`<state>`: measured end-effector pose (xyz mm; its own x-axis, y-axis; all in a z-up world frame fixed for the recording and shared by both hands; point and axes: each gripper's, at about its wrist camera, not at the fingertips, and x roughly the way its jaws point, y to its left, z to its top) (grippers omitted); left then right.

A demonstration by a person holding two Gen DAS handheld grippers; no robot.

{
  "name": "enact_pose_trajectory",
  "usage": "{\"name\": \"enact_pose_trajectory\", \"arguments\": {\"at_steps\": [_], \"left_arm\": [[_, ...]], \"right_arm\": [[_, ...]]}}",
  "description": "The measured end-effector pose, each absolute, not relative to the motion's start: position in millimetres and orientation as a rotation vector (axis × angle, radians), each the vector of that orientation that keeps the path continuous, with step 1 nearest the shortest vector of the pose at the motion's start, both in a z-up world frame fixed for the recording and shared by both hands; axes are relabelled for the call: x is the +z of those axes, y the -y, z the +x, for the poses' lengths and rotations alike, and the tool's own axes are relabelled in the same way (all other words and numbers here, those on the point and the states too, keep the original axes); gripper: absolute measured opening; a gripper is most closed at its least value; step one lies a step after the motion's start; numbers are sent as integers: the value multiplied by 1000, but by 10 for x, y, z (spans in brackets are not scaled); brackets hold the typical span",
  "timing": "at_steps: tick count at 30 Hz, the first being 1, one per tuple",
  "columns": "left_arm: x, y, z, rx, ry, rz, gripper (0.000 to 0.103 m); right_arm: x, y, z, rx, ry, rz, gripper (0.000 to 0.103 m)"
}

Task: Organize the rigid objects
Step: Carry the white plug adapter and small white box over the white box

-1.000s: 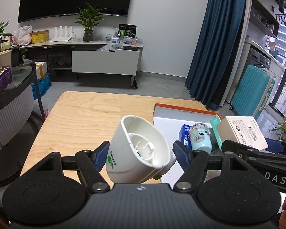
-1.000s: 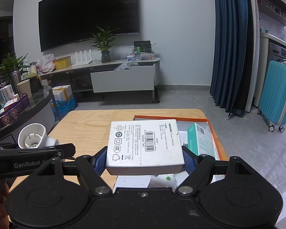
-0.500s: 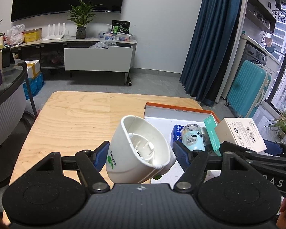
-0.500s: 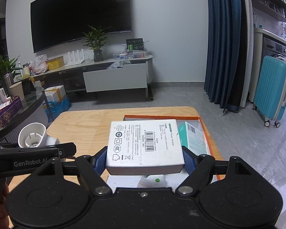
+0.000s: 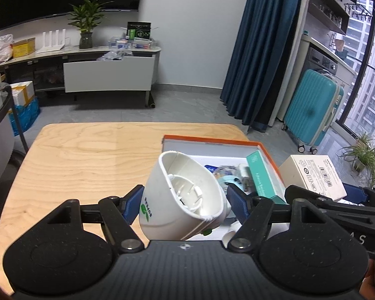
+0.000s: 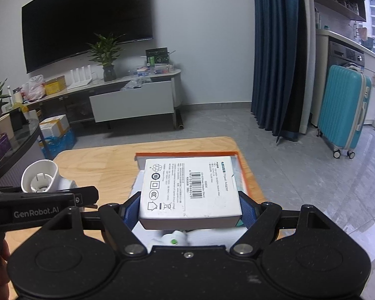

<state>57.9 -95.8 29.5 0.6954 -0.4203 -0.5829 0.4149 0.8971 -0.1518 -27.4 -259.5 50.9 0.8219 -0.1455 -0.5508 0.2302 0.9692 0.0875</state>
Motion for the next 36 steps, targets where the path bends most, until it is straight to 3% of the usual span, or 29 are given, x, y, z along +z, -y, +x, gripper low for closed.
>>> {"name": "enact_pose_trajectory", "arguments": {"at_steps": [36], "left_arm": [[166,1512,707,-585,-703,63,73]], "right_arm": [[605,3010,19,-227,-567,139,92]]}}
